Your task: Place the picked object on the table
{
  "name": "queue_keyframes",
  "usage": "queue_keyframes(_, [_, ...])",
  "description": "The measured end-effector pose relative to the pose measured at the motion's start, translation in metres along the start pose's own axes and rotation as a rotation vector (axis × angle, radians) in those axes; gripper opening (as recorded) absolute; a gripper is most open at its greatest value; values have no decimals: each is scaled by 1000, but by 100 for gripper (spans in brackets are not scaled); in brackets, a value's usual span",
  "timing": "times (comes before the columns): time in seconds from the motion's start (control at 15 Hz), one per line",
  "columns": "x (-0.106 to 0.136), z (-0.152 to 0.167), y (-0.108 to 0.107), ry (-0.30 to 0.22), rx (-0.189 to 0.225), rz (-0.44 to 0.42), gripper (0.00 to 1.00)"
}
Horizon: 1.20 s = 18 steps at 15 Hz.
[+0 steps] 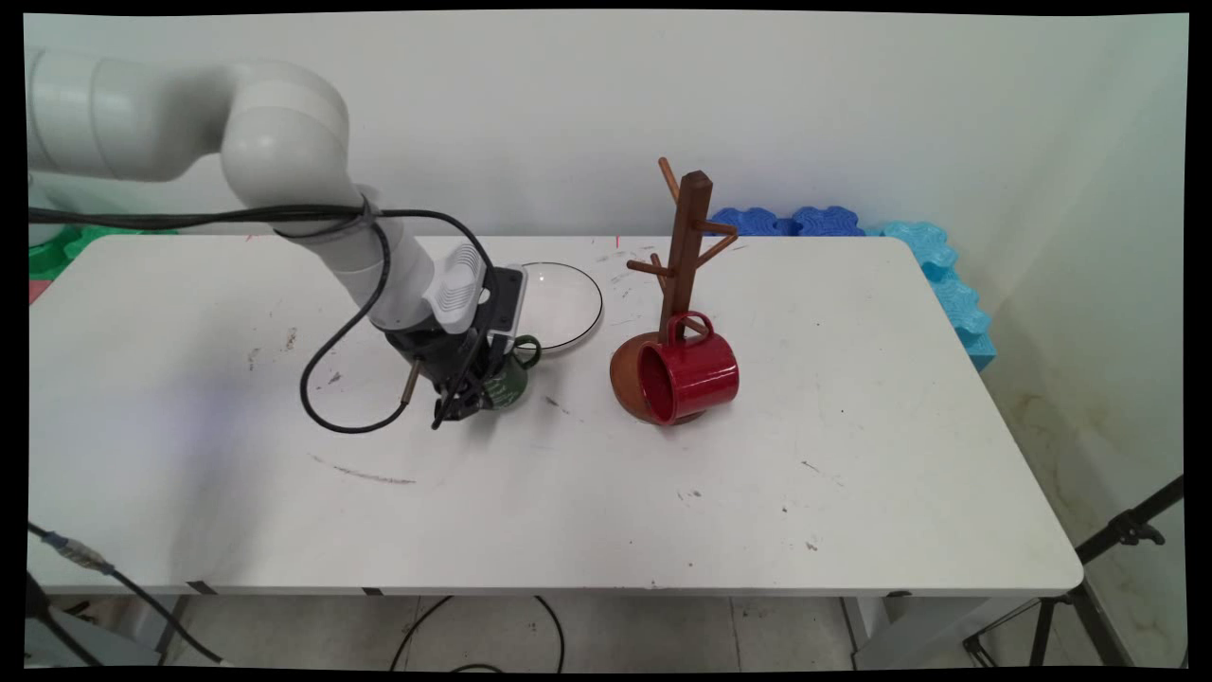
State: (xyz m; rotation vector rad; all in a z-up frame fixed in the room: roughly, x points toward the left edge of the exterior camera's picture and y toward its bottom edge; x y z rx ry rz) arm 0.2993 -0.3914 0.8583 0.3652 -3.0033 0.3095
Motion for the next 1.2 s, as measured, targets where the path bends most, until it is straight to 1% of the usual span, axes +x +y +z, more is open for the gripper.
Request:
queue_keyframes(0.53, [5,18,-12,-16,-29,9,0])
queue_keyframes(0.6, [6,20,-12,-15,-31,9,100])
queue_keyframes(1.0, [12,25,-13,5,-46,11,100])
queue_keyframes(1.2, [16,20,-12,32,-48,-8,100])
